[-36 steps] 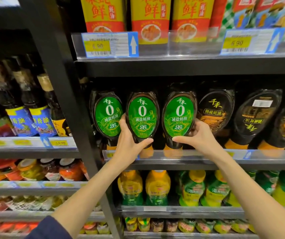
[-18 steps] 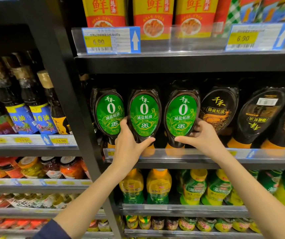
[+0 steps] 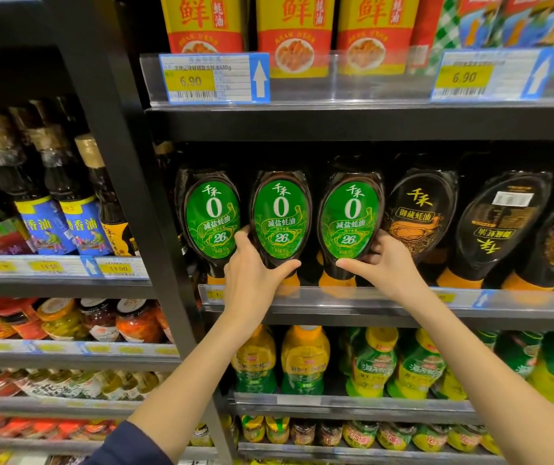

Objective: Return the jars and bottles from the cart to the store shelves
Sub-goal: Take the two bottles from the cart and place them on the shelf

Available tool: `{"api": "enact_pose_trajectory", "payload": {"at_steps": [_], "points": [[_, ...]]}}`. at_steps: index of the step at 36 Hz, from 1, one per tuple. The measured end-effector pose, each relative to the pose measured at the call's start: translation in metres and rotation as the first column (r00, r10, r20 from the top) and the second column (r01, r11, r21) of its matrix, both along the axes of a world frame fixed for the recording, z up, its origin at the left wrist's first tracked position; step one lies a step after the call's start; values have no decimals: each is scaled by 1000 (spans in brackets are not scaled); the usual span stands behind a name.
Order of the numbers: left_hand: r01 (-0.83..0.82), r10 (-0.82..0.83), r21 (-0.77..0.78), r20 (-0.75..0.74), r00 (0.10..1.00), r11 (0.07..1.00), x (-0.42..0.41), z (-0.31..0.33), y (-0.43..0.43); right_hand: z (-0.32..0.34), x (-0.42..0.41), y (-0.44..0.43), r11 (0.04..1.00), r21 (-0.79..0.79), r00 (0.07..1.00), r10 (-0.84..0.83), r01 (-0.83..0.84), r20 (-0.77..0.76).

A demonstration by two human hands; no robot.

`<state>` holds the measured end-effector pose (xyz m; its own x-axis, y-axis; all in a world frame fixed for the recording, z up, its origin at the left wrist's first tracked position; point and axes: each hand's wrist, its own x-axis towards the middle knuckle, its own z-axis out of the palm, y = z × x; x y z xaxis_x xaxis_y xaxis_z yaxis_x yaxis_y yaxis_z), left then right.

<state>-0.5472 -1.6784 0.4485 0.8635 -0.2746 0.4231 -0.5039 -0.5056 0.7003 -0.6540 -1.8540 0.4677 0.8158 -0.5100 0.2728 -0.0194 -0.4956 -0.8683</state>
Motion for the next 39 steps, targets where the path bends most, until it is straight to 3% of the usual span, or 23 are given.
{"api": "enact_pose_trajectory", "payload": {"at_steps": [16,21,26,29,32,35,39], "points": [[46,-48,-32,-47,998,998,-8,-2,5,14,-16,-3,997,-70,991,29,-39,-131],[72,-82,-140,-63,995,988,-17,0,15,41,-38,-11,934,-346,953,-19,-92,-304],[83,-60,-386,72,996,919,-45,-7,24,82,-56,-9,865,-499,997,12,-50,-79],[182,-146,-282,146,979,942,-65,-14,12,103,-56,-5,854,-516,991,118,-67,67],[280,-267,-102,129,955,954,-75,-13,-7,115,-47,-4,722,-691,986,141,-39,91],[284,-288,64,74,955,957,-77,-6,-26,123,-34,-8,573,-816,992,127,-79,-7],[176,-183,245,7,983,953,-73,2,-44,132,-21,-12,514,-838,982,53,-180,-179]]}}
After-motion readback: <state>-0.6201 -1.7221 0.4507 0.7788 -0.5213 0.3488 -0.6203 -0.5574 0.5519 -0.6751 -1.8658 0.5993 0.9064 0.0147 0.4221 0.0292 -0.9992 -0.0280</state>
